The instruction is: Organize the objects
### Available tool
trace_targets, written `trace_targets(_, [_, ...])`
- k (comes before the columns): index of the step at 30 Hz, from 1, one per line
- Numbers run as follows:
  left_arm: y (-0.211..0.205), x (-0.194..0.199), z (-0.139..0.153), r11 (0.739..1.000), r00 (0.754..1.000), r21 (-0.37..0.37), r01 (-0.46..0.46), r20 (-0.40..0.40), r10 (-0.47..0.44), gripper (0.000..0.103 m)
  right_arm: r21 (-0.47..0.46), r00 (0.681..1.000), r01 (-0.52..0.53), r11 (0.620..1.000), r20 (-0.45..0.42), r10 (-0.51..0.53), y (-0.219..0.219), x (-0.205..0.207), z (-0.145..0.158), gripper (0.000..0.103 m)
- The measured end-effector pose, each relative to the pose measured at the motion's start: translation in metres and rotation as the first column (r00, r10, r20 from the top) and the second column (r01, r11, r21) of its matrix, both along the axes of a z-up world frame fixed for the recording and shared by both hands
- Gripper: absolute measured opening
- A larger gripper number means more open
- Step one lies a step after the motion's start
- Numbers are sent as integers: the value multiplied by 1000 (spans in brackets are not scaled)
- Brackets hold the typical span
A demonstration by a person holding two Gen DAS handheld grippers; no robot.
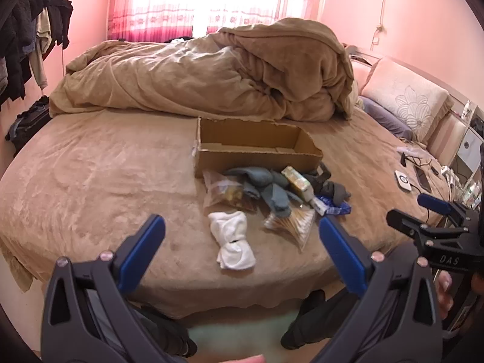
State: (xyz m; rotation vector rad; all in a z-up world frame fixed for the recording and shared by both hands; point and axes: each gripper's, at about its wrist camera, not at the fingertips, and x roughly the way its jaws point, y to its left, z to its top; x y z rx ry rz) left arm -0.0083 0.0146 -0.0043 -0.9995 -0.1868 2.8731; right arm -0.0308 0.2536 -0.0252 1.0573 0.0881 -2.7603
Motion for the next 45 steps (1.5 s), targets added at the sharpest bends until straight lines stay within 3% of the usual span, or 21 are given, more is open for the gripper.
trace_targets(45, [5, 5, 2, 1000, 1000, 17, 13, -24, -12, 103, -31, 999, -30, 999, 17, 31, -1, 1, -4, 101])
